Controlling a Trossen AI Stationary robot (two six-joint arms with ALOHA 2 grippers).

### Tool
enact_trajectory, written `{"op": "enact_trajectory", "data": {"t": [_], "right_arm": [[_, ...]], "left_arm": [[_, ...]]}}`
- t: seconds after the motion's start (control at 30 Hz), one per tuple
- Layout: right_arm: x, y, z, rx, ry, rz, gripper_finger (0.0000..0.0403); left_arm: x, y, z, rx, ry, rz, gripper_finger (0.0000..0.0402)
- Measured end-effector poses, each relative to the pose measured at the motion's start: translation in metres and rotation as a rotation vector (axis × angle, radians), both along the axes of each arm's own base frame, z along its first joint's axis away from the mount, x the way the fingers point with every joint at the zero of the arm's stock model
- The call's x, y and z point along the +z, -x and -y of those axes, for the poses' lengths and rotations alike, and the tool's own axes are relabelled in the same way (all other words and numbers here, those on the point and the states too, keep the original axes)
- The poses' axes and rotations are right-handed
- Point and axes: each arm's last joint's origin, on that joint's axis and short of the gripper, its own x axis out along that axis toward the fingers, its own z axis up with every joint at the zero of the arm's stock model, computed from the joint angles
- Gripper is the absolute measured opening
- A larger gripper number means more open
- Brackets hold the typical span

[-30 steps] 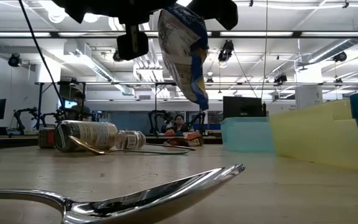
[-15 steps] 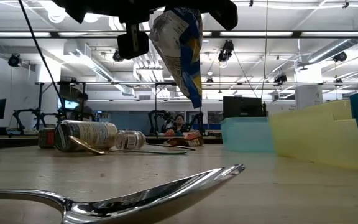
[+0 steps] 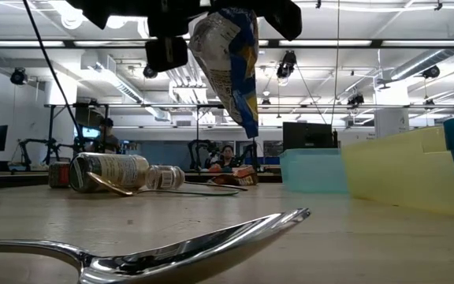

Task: Pick & Place Food Item
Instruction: Put the blue noodle pack into the blue bin

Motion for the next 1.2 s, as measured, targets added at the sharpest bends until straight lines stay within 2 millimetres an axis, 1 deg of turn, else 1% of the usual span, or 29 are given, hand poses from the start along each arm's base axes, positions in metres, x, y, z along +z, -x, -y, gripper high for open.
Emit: {"op": "enact_trajectory", "data": {"t": [0.13,0.23,0.33,0.43,0.6,0.77,0.9,1.2], "right_arm": [[0.002,0.002,-0.002,0.038,-0.026,-0.011,0.0015],[0.001,0.007,-0.004,0.038,-0.037,-0.057,0.0015],[0.0,0.013,-0.007,0.058,-0.061,-0.12,0.0015],[0.005,0.019,-0.011,0.078,-0.085,-0.152,0.0015],[0.016,0.033,-0.018,0.105,-0.117,-0.196,0.0015],[0.034,0.053,-0.026,0.104,-0.137,-0.222,0.0015],[0.043,0.073,-0.036,0.092,-0.157,-0.241,0.0015],[0.036,0.121,-0.071,-0.009,-0.216,-0.391,0.0015]], "left_arm": [[0.003,0.002,-0.002,0.004,0.003,0.007,0.0191],[0.009,0.006,-0.005,0.017,0.004,0.019,0.0208],[0.014,0.012,-0.01,0.032,0.0,0.009,0.0213],[0.016,0.017,-0.013,0.04,-0.016,-0.004,0.0213],[0.013,0.023,-0.015,0.037,-0.045,-0.05,0.0214],[0.01,0.025,-0.015,0.033,-0.054,-0.086,0.0214],[0.011,0.026,-0.016,0.034,-0.057,-0.078,0.0214],[0.021,0.035,-0.018,0.025,-0.099,-0.038,0.0214]]}}
